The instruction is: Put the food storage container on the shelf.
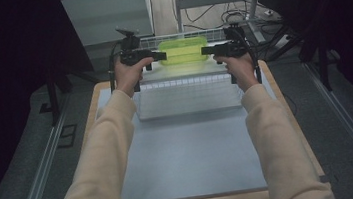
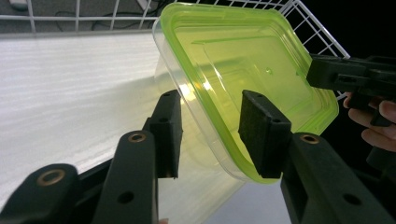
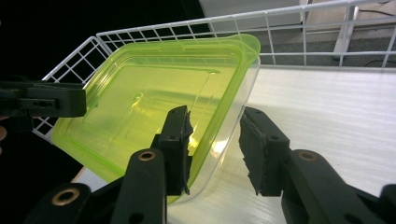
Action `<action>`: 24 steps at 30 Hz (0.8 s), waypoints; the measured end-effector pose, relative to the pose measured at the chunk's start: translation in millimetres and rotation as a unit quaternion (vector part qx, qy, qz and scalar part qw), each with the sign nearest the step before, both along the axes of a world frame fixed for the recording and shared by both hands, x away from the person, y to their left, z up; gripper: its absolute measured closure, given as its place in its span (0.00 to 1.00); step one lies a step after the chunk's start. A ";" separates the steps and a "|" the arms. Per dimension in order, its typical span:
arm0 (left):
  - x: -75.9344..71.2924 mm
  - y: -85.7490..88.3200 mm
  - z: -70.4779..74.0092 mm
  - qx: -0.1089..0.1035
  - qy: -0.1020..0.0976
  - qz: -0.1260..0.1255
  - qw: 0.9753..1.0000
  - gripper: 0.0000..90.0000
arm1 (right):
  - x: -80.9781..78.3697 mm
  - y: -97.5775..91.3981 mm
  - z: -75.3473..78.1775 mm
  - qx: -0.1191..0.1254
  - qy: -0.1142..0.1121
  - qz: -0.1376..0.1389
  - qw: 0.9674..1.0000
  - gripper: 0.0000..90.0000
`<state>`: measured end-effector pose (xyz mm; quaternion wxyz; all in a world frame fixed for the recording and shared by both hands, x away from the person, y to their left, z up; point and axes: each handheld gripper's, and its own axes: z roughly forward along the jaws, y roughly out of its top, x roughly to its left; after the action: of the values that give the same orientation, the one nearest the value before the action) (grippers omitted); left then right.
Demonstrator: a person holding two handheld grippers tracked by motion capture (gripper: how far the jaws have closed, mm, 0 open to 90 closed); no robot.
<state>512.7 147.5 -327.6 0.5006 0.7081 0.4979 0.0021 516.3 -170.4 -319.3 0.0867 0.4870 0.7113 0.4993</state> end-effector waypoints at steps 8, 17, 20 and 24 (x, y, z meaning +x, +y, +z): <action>2.8 0.1 -4.9 -0.004 -0.013 -0.009 1.000 0.29 | -0.7 4.4 -1.2 -0.011 -0.013 -0.012 1.000 0.53; -14.3 7.8 8.5 -0.006 -0.054 0.006 0.999 0.21 | -14.5 -2.1 12.0 0.000 -0.052 -0.007 0.999 0.42; -25.5 9.8 10.6 -0.008 -0.060 -0.006 0.998 0.21 | -23.2 -5.3 14.0 -0.008 -0.066 0.002 0.998 0.41; -44.4 15.0 11.8 -0.003 -0.070 -0.018 0.997 0.22 | -36.5 -12.0 14.5 -0.014 -0.078 0.024 0.997 0.39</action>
<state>468.2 162.5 -315.8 0.5363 0.7136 0.4489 0.0407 479.8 -182.5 -304.9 0.1368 0.4278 0.7205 0.5283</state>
